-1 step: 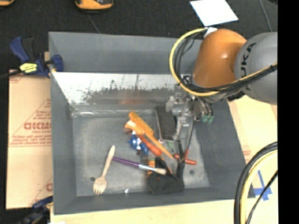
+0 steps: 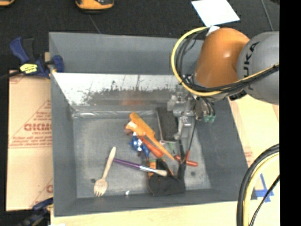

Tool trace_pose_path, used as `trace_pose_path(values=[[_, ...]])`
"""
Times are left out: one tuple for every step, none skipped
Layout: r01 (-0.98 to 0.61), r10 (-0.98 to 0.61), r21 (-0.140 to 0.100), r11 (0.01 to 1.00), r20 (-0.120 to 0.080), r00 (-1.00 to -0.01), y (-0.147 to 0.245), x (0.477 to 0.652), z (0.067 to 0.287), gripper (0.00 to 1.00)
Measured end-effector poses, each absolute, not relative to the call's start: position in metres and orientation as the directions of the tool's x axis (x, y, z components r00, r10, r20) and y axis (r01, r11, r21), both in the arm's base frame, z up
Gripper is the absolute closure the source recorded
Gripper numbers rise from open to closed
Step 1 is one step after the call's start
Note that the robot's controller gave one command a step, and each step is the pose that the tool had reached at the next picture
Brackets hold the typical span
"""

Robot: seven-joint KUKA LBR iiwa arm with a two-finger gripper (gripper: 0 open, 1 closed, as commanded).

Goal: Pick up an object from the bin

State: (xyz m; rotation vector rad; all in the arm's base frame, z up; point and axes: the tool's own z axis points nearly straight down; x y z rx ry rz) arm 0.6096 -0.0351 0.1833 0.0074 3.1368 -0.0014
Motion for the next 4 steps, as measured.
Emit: trace_pose_path(values=[[0.360, 0.360, 0.000, 0.933, -0.003, -0.933, -0.019, 0.576, 0.126, 0.00], [0.137, 0.137, 0.000, 0.991, -0.010, -0.991, -0.015, 0.575, 0.113, 0.00], [0.452, 0.452, 0.001, 0.892, -0.002, -0.892, 0.006, 0.565, 0.117, 0.00], [0.275, 0.275, 0.001, 0.961, -0.012, -0.961, -0.002, 0.521, 0.079, 0.00]])
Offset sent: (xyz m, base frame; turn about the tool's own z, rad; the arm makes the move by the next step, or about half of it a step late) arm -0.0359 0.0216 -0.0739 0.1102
